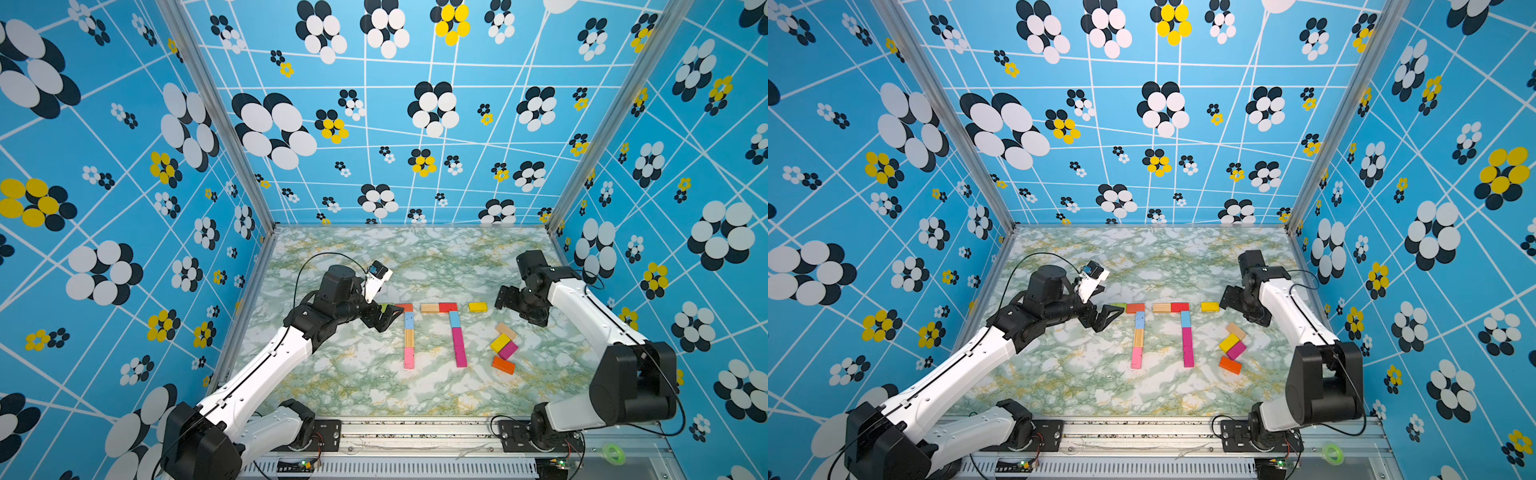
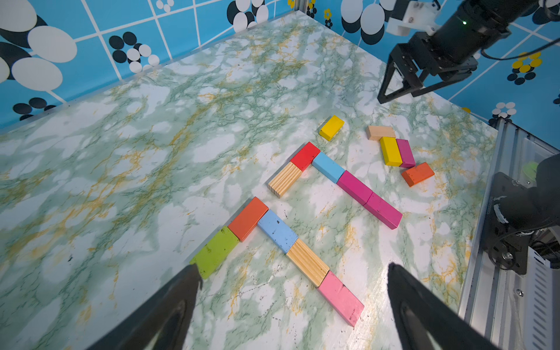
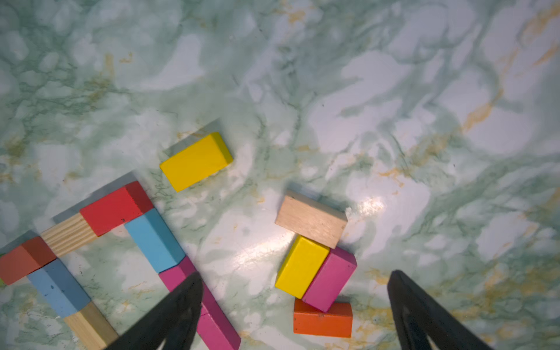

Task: Assemble the number 7 with building blocks
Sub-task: Place the building block at the center of the board, then pick up the building block from the center of the board.

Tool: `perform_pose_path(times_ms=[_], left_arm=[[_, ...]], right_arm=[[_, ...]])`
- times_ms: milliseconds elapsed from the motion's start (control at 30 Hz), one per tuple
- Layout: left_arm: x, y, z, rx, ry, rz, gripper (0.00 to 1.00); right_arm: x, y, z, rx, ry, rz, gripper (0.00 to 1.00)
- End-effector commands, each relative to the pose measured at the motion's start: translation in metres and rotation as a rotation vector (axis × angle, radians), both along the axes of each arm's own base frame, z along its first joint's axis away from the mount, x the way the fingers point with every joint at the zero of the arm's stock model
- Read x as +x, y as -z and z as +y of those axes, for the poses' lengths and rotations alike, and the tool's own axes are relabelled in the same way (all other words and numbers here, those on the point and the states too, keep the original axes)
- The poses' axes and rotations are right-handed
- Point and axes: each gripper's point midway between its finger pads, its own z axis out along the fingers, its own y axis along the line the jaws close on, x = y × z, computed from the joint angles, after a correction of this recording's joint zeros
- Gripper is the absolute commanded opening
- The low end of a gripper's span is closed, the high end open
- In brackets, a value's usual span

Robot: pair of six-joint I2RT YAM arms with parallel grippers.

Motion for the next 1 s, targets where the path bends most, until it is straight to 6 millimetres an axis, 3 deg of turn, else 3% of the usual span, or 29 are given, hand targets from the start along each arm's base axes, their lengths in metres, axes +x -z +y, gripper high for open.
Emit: perform_pose_path(times_ms=[0, 167, 533, 967], left_arm=[[-0.002, -0.005, 0.0, 0.002, 0.002, -0.025, 0.99], [-0.004, -0.007, -0.001, -0.002, 0.004, -0.03, 0.99], [-0.007, -0.009, -0.002, 0.006, 0.011, -0.045, 0.99], [-0.007, -0.007, -0.002, 0.009, 0.013, -0.043, 0.99]], right_arm=[[-0.016, -0.001, 0.0, 0.051, 0.152, -0.05, 0.94], [-0.025, 0.017, 0.006, 0.112, 0.22, -0.062, 0.9], [-0.016, 0.056, 0.014, 0.12, 0.15, 0.078, 0.89], [0.0, 0.081, 0.011, 0.107, 0.134, 0.129, 0.88]])
